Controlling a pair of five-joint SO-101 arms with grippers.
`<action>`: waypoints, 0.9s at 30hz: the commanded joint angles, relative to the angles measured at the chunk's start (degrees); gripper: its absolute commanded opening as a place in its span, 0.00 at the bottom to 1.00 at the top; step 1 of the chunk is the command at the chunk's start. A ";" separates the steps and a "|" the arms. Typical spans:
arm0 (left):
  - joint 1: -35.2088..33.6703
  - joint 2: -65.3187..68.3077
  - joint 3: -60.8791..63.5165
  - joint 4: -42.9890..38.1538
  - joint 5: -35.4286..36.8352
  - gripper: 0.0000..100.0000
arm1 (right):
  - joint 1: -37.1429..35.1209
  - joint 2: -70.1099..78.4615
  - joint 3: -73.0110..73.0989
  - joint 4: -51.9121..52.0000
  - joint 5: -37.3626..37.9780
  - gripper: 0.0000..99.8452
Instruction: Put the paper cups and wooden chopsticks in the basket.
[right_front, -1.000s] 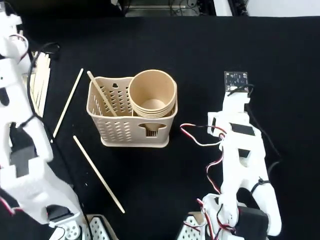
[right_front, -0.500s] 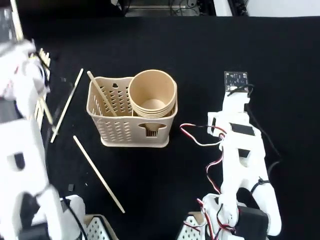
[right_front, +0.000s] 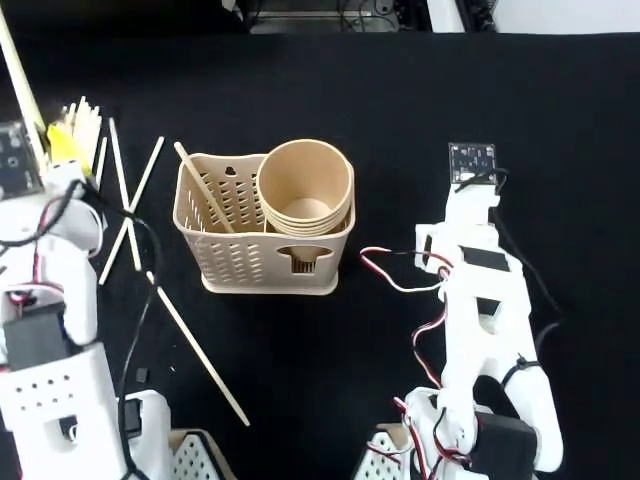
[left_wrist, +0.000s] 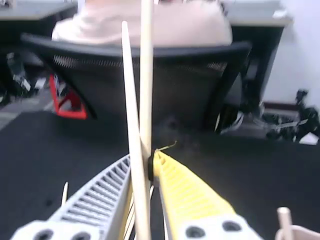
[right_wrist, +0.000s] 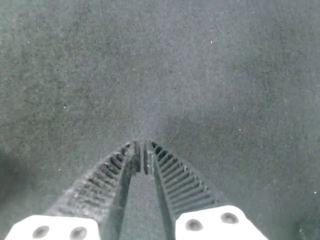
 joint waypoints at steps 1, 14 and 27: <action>3.30 -7.30 1.36 -3.52 0.62 0.03 | -0.88 -1.27 -0.13 -0.88 0.00 0.04; 14.46 -39.56 11.38 -4.04 0.70 0.03 | -0.79 -1.27 -0.13 -0.88 0.00 0.04; 18.07 -37.10 11.65 -4.13 17.58 0.03 | -0.79 -1.27 -0.13 -0.88 0.00 0.04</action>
